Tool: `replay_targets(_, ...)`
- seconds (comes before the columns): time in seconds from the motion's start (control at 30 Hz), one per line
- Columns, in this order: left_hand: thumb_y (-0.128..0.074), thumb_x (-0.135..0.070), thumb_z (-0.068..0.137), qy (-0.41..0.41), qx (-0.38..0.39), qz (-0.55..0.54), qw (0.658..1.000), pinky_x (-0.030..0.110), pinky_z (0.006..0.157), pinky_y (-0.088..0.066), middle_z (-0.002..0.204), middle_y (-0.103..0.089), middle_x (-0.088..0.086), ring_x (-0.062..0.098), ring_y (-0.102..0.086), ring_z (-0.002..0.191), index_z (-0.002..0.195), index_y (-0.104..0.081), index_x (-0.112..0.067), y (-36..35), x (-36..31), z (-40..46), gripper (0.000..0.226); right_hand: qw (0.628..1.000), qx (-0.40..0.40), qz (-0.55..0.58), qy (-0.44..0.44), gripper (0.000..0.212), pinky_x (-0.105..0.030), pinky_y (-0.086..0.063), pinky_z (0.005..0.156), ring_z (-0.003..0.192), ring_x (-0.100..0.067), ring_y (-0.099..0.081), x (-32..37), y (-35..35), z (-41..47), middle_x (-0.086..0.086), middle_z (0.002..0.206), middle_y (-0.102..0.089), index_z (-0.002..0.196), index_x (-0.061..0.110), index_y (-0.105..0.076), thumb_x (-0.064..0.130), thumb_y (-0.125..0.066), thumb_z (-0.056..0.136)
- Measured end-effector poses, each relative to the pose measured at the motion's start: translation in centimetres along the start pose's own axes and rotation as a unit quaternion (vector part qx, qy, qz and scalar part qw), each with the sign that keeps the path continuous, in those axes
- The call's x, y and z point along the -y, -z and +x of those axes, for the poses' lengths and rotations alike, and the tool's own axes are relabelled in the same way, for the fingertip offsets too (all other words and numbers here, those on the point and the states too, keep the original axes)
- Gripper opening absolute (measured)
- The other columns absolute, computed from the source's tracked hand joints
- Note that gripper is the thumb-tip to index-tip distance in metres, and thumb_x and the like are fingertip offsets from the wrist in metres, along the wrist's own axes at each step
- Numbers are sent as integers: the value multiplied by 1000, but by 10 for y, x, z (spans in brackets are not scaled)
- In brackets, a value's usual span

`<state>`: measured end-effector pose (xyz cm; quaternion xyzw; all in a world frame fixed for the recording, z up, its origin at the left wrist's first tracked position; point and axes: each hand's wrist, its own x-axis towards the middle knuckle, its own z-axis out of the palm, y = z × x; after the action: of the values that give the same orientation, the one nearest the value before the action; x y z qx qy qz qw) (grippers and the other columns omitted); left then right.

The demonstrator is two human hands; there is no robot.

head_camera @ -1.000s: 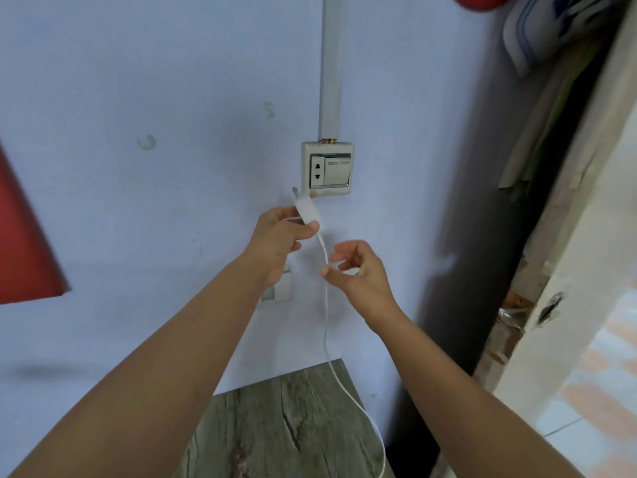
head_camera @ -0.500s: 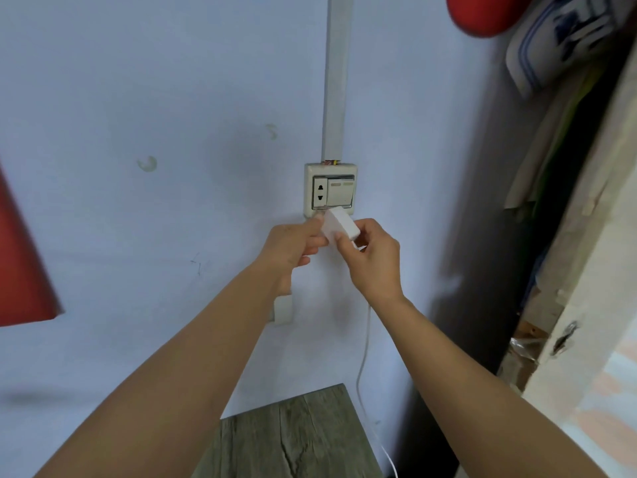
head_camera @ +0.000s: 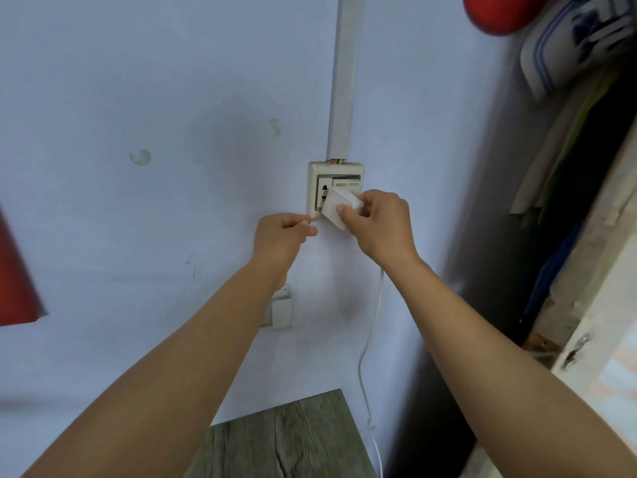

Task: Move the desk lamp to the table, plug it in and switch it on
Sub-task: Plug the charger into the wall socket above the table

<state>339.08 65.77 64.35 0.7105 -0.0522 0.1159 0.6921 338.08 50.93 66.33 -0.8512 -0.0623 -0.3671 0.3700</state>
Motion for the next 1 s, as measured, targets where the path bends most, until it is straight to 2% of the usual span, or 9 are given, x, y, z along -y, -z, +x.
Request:
replay_targets(0.2,-57,-5,87,-1,7,-2,1000,24,80,-46,109,-69,11,17,-58,91,97,-69,-9,2,4,0,17,999,10,-48,9,34,-34,-40,53,60,-25,-51,13,4,4,-15,64,-60,69,-3,-60,28,-65,83)
replay_targets(0.33,-55,-3,88,-9,10,-7,1000,27,84,-44,108,-70,10,17,-59,95,94,-69,-12,3,3,0,17,998,20,-55,-5,34,-35,-41,53,59,-25,-51,21,5,9,-20,66,-62,62,1,-54,26,-66,81)
replay_targets(0.47,-60,-4,85,-23,15,-8,1000,26,82,-45,105,-70,12,17,-60,95,96,-69,-9,8,1,3,16,995,34,-94,-7,53,-30,-22,45,48,-18,-31,33,0,13,-3,51,-34,51,13,-30,30,-71,79)
replay_targets(0.57,-60,-5,85,-27,16,-5,1000,23,78,-46,102,-70,9,16,-61,94,96,-70,-11,11,4,5,16,992,37,-120,-13,57,-27,-18,44,46,-13,-26,41,-4,16,1,53,-29,52,16,-25,32,-72,79)
replay_targets(0.7,-59,-6,86,-30,24,1,999,22,78,-46,104,-71,10,16,-61,94,100,-70,-10,15,9,6,18,988,39,-144,-30,56,-25,-19,43,48,-12,-28,46,-8,23,3,58,-29,52,18,-26,30,-74,79)
replay_targets(0.83,-60,-5,85,-18,23,-9,1000,28,88,-46,105,-70,10,17,-61,99,100,-70,-9,17,11,5,19,989,43,-133,-45,54,-25,-21,43,47,-10,-30,49,-8,25,5,58,-32,51,19,-30,26,-77,77)
replay_targets(0.9,-59,-4,85,-14,26,-12,999,29,87,-46,101,-71,9,17,-61,97,101,-69,-9,16,11,0,20,989,53,-127,-46,54,-25,-23,44,48,-14,-33,50,-4,23,3,57,-33,52,18,-30,29,-76,77)
replay_targets(0.97,-59,-4,85,-15,31,-12,999,27,85,-45,97,-71,8,16,-61,95,102,-69,-7,14,11,-10,20,992,74,-87,-51,49,-34,-38,47,54,-27,-49,48,2,17,-5,59,-47,56,13,-36,35,-73,79)
replay_targets(1.0,-59,-4,85,-17,34,-10,999,27,85,-45,96,-71,8,15,-62,94,103,-69,-7,13,11,-15,20,994,76,-45,-64,43,-41,-49,55,62,-33,-59,44,5,12,-12,66,-58,62,10,-43,39,-72,79)
